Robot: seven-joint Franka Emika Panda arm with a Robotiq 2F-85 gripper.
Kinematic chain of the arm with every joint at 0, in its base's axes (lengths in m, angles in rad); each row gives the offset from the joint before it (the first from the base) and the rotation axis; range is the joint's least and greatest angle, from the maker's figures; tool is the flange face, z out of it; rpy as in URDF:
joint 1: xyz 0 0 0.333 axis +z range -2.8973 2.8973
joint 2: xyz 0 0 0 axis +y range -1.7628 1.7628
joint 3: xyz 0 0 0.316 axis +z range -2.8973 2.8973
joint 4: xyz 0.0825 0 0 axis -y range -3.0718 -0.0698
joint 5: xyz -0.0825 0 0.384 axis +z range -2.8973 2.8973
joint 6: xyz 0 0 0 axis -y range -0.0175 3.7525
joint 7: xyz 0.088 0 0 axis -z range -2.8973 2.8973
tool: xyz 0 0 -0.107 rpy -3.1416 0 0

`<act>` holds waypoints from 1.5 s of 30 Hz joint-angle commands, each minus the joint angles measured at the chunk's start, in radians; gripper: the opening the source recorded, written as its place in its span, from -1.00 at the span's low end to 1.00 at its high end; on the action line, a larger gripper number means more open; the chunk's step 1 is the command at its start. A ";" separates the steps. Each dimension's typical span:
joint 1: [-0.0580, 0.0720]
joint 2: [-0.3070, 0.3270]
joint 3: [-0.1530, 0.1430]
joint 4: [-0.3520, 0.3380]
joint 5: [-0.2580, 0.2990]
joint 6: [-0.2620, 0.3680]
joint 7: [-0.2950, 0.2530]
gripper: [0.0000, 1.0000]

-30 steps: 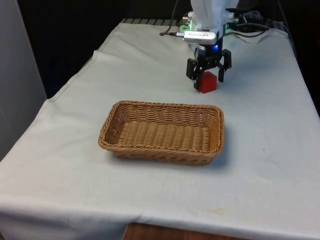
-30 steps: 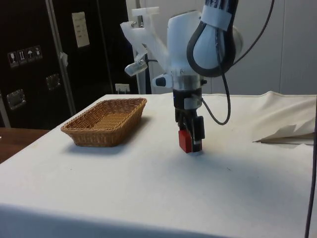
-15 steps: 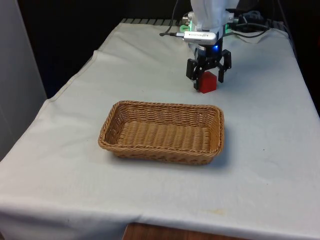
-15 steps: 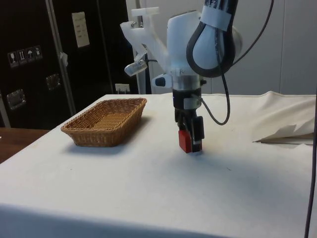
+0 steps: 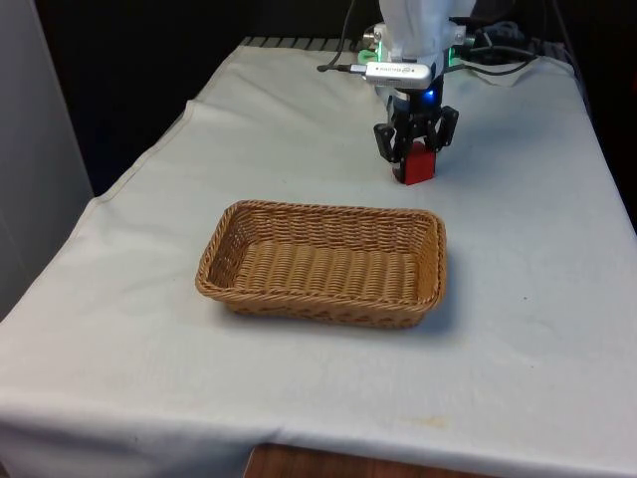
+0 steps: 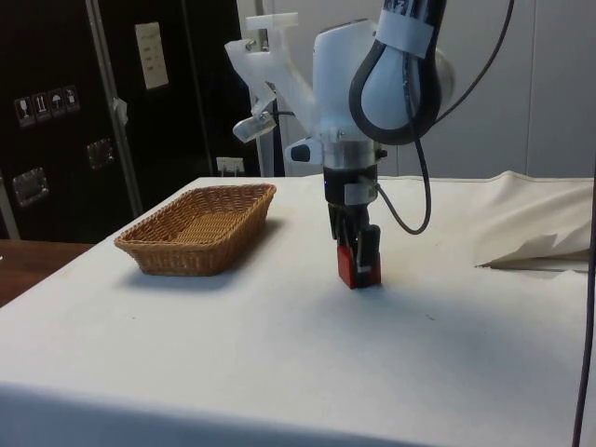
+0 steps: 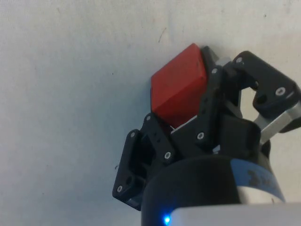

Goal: Pick up the cube and place it into the basket.

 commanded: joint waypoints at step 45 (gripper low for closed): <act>-0.006 -0.274 -0.023 -0.010 -0.021 -0.236 0.007 -0.97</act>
